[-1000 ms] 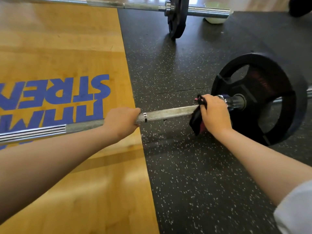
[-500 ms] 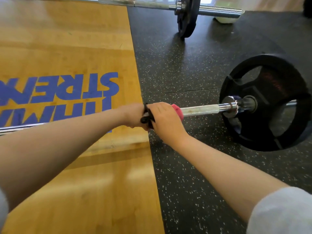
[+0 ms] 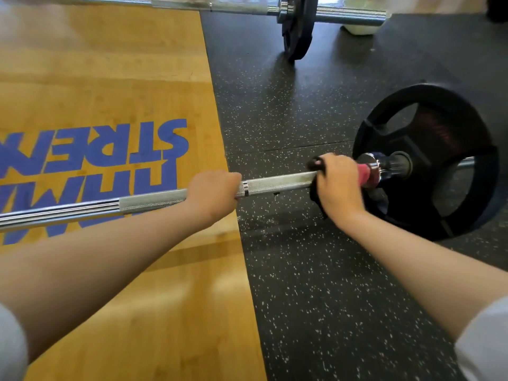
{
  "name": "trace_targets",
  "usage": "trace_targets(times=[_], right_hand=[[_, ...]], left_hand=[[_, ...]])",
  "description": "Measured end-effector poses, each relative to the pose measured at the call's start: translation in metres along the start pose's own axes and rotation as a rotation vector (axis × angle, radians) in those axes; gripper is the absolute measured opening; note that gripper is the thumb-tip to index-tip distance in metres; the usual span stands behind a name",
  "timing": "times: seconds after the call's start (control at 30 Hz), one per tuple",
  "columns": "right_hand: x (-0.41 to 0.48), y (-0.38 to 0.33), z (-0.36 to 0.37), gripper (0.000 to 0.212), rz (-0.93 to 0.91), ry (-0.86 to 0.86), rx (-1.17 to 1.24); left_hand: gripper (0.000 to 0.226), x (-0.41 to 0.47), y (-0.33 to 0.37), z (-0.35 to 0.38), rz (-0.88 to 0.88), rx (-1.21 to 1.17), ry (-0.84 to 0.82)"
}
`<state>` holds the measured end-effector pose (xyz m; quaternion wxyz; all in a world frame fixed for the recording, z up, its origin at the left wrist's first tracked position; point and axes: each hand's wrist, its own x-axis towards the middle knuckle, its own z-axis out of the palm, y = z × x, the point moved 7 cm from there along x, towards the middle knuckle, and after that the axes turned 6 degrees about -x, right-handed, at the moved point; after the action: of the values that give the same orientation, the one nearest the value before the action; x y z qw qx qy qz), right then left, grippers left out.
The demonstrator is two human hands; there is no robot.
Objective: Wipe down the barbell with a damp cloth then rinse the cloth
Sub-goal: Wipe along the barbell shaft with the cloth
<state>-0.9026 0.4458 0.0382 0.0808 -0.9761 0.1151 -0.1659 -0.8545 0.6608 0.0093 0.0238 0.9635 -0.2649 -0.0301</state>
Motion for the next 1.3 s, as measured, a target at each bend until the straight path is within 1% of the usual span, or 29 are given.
trace_targets(times=[0.07, 0.1, 0.2, 0.23, 0.27, 0.3, 0.33, 0.4, 0.43, 0.5, 0.53, 0.6, 0.67, 0.7, 0.77, 0.8, 0.87, 0.97, 1.0, 1.03, 1.07, 1.1, 1.13, 1.17, 1.2, 1.23, 1.27, 1.3], right_hand=[[-0.012, -0.046, 0.01, 0.009, -0.069, -0.009, 0.059], [-0.018, -0.07, 0.014, 0.008, -0.112, -0.008, 0.098], [-0.03, -0.127, 0.025, 0.011, -0.241, 0.021, 0.188], [-0.033, -0.134, 0.028, 0.013, -0.273, 0.038, 0.206], [-0.034, -0.137, 0.027, 0.013, -0.312, 0.054, 0.216], [-0.034, -0.137, 0.025, 0.013, -0.356, 0.069, 0.208], [-0.034, -0.133, 0.021, 0.014, -0.394, 0.078, 0.181], [-0.028, -0.115, 0.011, 0.017, -0.398, 0.115, 0.077], [-0.024, -0.102, 0.006, 0.018, -0.358, 0.134, 0.02], [-0.014, -0.067, 0.002, 0.009, -0.235, 0.083, -0.06], [-0.009, -0.047, 0.001, 0.005, -0.181, 0.038, -0.089], [0.0, -0.004, -0.004, 0.009, -0.08, -0.004, -0.105], [0.006, 0.027, -0.011, 0.011, 0.019, -0.003, -0.082], [0.006, 0.031, -0.012, 0.012, 0.043, -0.004, -0.077], [0.003, 0.018, -0.007, 0.011, 0.046, -0.006, -0.052], [0.001, 0.005, -0.005, 0.011, 0.038, -0.007, -0.047], [-0.002, -0.034, 0.004, 0.015, -0.016, -0.036, -0.09], [-0.013, -0.106, 0.023, 0.017, -0.203, -0.115, -0.068], [-0.019, -0.127, 0.028, 0.015, -0.26, -0.104, -0.03], [-0.024, -0.138, 0.031, 0.013, -0.273, -0.063, 0.023], [-0.027, -0.144, 0.03, 0.015, -0.265, -0.001, 0.073], [-0.029, -0.146, 0.029, 0.017, -0.276, 0.041, 0.087], [-0.03, -0.145, 0.027, 0.016, -0.301, 0.064, 0.07], [-0.029, -0.141, 0.025, 0.013, -0.337, 0.087, 0.047], [-0.028, -0.136, 0.022, 0.013, -0.362, 0.078, 0.016], [-0.025, -0.127, 0.02, 0.014, -0.357, 0.045, -0.029], [-0.022, -0.114, 0.019, 0.015, -0.325, -0.003, -0.063], [-0.018, -0.101, 0.015, 0.014, -0.28, -0.037, -0.066]], left_hand=[[0.015, 0.007, -0.002, 0.003, -0.011, -0.067, -0.14], [0.016, 0.011, -0.004, 0.007, -0.022, -0.141, -0.259], [0.02, 0.014, -0.004, 0.019, -0.06, -0.49, -0.691], [0.02, 0.014, -0.003, 0.021, -0.062, -0.569, -0.784], [0.018, 0.012, -0.002, 0.02, -0.055, -0.607, -0.83], [0.017, 0.012, -0.002, 0.02, -0.046, -0.621, -0.83], [0.016, 0.013, -0.002, 0.018, -0.048, -0.623, -0.785], [0.018, 0.01, -0.004, 0.011, -0.059, -0.557, -0.593], [0.021, 0.006, -0.004, 0.004, -0.028, -0.426, -0.451], [0.028, -0.004, 0.002, -0.009, 0.097, -0.069, -0.145], [0.028, -0.011, 0.006, -0.013, 0.135, 0.001, -0.033], [0.025, -0.017, 0.009, -0.013, 0.131, -0.003, 0.051], [0.021, -0.013, 0.006, -0.008, 0.088, -0.012, 0.055], [0.019, -0.01, 0.005, -0.007, 0.073, -0.001, 0.058], [0.014, -0.004, 0.003, -0.004, 0.067, -0.006, 0.046], [0.013, -0.001, 0.002, -0.002, 0.064, -0.036, -0.002], [0.015, 0.006, 0.001, 0.003, 0.054, -0.133, -0.193], [0.018, 0.012, 0.0, 0.011, 0.003, -0.394, -0.565], [0.018, 0.011, 0.001, 0.013, -0.021, -0.484, -0.673], [0.018, 0.01, 0.001, 0.014, -0.037, -0.554, -0.753], [0.018, 0.009, 0.0, 0.014, -0.046, -0.602, -0.795], [0.018, 0.009, 0.0, 0.014, -0.048, -0.624, -0.795], [0.017, 0.009, 0.0, 0.013, -0.044, -0.62, -0.753], [0.016, 0.009, -0.001, 0.01, -0.039, -0.574, -0.666], [0.016, 0.007, -0.002, 0.006, -0.032, -0.475, -0.537], [0.02, 0.004, -0.004, 0.001, -0.014, -0.331, -0.37], [0.026, -0.001, -0.002, -0.004, 0.019, -0.182, -0.207], [0.031, -0.008, 0.001, -0.007, 0.061, -0.086, -0.087]])
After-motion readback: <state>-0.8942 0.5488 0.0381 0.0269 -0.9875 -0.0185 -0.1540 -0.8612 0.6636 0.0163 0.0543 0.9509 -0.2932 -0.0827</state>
